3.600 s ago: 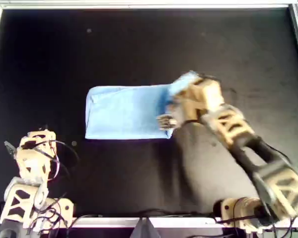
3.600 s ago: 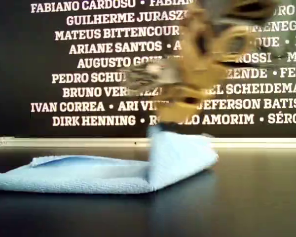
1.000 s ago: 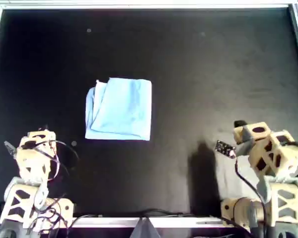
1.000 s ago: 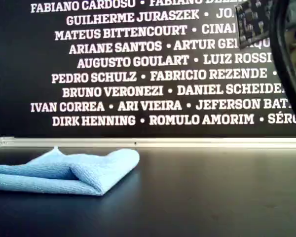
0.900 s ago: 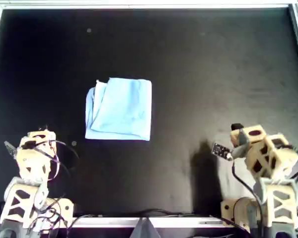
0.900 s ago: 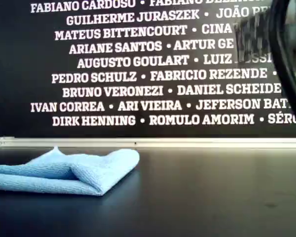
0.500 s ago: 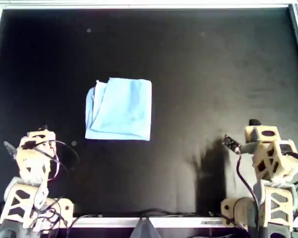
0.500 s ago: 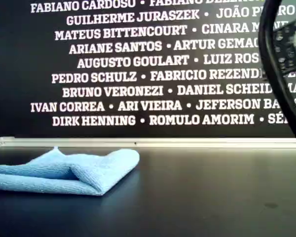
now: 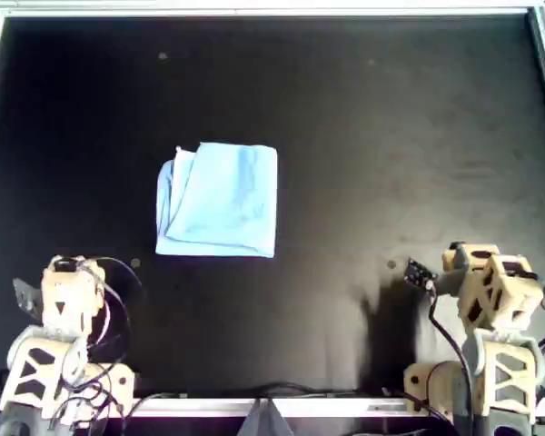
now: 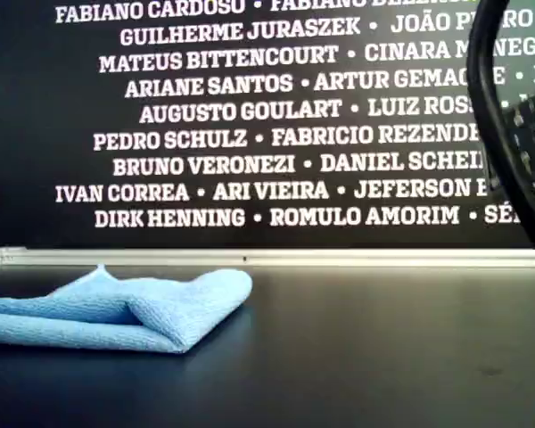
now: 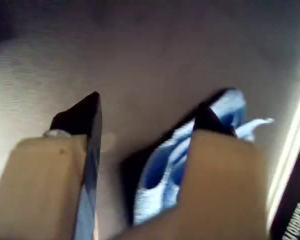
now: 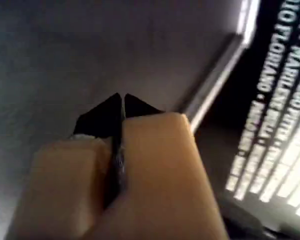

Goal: Fold a cloth

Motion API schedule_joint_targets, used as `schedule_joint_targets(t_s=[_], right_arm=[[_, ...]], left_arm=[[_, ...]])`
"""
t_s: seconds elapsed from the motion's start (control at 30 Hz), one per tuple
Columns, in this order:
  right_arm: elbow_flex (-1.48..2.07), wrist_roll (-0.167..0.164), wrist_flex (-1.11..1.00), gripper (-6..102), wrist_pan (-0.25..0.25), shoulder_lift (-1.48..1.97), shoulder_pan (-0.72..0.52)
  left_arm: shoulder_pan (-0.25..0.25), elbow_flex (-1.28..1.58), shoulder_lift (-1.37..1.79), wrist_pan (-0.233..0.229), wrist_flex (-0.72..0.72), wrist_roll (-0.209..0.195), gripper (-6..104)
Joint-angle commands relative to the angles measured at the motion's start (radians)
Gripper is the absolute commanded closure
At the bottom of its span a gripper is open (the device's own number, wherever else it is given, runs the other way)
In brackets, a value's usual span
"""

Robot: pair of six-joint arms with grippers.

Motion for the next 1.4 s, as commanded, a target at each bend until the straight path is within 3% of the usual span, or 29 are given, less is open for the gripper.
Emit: schedule_joint_targets(t_s=[0.0,1.37], right_arm=[[0.012,-0.005,0.072,95,0.005,0.043,-0.005],[0.012,-0.003,0.147,94,0.008,0.046,-0.008]], left_arm=[[0.021,-0.012,0.015,-0.008,0.017,-0.003,33],[0.014,-0.012,0.017,-0.008,0.029,0.008,33]])
